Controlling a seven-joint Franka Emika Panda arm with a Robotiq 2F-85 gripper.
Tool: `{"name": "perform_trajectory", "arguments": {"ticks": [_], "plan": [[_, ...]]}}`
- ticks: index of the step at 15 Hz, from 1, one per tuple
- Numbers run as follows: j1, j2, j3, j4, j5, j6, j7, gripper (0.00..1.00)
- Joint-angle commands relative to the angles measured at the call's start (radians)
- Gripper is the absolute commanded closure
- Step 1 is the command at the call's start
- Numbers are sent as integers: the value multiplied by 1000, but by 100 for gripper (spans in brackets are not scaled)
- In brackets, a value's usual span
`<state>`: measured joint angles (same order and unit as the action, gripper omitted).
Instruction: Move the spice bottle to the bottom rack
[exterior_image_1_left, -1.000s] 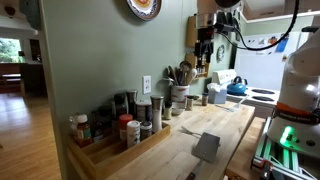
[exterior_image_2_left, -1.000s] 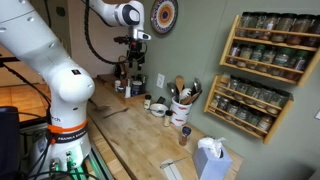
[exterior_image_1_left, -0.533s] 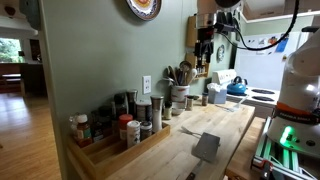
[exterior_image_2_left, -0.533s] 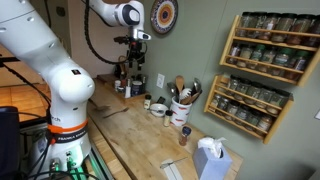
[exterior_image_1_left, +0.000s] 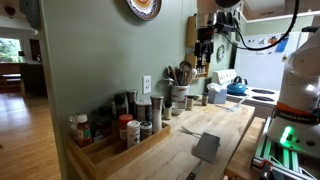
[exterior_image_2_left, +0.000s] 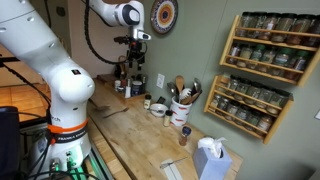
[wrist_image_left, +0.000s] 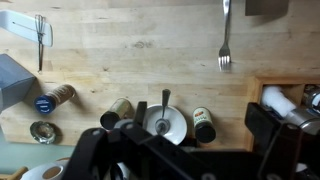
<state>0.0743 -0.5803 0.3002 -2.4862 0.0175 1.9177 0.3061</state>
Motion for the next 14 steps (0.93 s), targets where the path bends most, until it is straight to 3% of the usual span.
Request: {"name": "perform_trajectory", "arguments": {"ticks": [1,4,6,14], "plan": [[22,4,-18,2,-11,-2,10,0],[22,4,-18,2,-11,-2,10,0],[-2,21,-39,-25,-35,63,-4,0],[-45,92,-193,-216,-18,444,-119,0]]}}
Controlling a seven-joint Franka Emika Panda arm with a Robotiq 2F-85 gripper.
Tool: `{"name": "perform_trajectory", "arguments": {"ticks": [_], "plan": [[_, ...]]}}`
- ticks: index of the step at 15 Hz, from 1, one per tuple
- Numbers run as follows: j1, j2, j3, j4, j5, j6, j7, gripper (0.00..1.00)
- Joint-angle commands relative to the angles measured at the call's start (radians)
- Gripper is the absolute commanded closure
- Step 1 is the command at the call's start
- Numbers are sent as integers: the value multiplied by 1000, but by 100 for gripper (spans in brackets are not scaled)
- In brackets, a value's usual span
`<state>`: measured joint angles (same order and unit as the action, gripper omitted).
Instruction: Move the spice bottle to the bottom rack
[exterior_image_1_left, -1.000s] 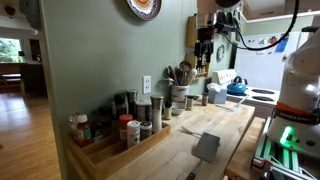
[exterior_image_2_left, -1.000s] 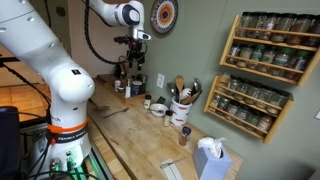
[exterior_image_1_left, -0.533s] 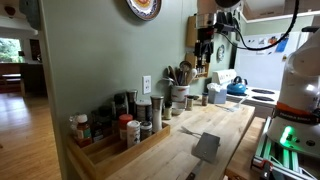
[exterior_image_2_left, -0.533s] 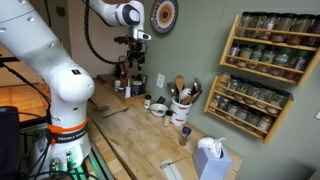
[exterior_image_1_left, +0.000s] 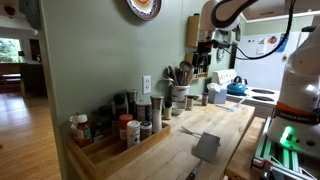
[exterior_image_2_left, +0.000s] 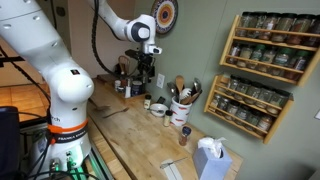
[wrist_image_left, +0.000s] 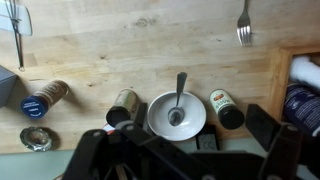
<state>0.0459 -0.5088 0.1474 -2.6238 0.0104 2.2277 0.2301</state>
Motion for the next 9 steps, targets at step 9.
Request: {"name": "perform_trajectory", "arguments": {"ticks": [9], "plan": [[-61,249,-139,-136,7,489,-143,0]]}}
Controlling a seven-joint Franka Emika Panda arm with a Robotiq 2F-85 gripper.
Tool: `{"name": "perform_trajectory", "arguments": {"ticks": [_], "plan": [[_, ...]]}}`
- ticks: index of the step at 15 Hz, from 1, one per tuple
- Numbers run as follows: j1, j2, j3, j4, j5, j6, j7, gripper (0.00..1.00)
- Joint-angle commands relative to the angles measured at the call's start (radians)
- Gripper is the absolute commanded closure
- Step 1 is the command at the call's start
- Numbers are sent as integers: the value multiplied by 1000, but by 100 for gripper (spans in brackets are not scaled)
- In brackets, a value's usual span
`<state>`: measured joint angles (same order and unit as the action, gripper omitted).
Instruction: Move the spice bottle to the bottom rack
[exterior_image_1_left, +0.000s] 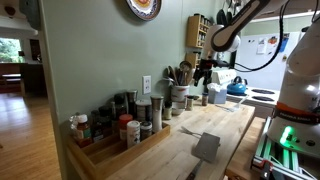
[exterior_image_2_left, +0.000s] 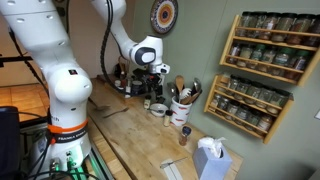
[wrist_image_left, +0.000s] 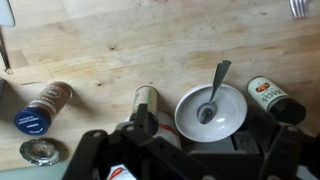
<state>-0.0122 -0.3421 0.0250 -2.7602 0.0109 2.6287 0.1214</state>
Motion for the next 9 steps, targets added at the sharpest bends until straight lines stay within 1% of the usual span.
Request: {"name": "perform_trajectory", "arguments": {"ticks": [1,3,9], "plan": [[-11,112,-14,1,-6,110,-27,0],[-26,173,-9,18,-26,144,-14,0],[-24,313,-27,91,-14,196,-36,0]]}}
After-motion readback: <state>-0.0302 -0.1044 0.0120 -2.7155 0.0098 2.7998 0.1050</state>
